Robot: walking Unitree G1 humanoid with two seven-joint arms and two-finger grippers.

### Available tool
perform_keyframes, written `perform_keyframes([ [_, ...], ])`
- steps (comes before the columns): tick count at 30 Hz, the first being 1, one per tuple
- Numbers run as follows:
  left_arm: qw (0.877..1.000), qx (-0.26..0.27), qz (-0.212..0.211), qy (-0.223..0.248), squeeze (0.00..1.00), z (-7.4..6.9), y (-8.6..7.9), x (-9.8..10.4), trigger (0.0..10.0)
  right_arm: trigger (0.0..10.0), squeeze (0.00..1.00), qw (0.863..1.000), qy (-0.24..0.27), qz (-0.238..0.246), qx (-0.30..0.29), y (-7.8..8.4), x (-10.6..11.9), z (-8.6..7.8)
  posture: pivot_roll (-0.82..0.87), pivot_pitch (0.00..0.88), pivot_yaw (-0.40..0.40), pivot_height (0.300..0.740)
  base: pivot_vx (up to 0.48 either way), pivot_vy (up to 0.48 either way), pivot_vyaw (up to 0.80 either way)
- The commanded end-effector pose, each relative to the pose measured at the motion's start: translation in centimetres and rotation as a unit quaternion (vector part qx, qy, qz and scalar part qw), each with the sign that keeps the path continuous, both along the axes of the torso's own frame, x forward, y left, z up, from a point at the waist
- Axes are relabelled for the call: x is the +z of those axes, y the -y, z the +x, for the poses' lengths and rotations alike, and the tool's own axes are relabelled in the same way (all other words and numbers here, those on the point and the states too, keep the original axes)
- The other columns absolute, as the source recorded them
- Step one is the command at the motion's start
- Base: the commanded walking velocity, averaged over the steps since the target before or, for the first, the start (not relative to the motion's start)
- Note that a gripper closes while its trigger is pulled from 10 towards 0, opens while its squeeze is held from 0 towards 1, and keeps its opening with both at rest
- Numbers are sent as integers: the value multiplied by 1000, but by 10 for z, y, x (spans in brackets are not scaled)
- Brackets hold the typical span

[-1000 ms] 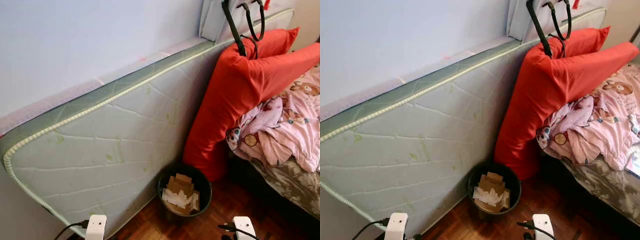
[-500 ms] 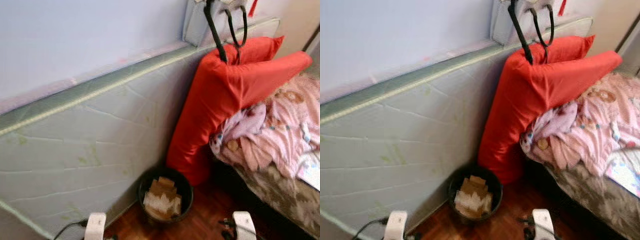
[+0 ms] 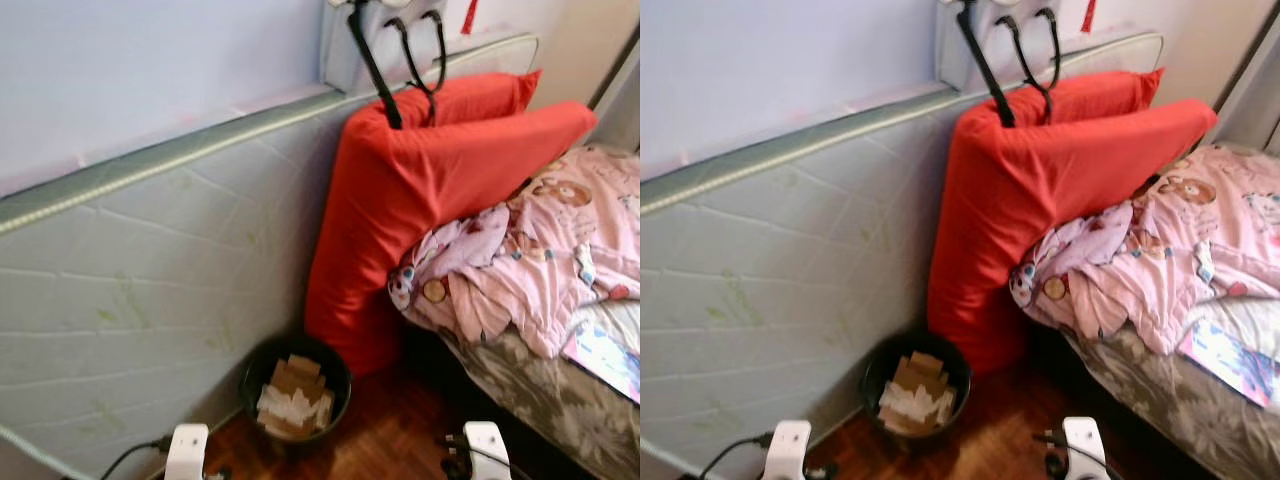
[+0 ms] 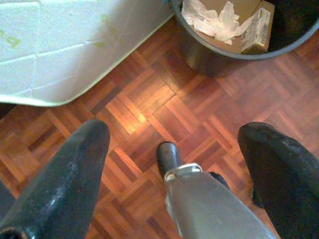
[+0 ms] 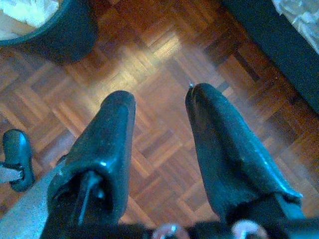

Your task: Clean up the room

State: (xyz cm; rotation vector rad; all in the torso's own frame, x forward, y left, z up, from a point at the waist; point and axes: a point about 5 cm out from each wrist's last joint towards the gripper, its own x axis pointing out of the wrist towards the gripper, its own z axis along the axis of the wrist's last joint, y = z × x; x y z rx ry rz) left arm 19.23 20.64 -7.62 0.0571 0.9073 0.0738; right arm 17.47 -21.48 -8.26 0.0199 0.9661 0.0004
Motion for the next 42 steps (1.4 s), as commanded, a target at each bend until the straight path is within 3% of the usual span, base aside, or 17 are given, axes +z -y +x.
perform_keyframes([
  [1,1000,3,-2,-12,0,-4,-1,-2,10000,10000,0,1000,2,-1,1,0,1,3,-65,0,-44,740,0,-296,0],
  [42,1000,8,-4,-13,0,-5,-1,-3,10000,10000,0,1000,5,-2,-7,1,1,2,-68,0,-46,740,0,-290,0],
])
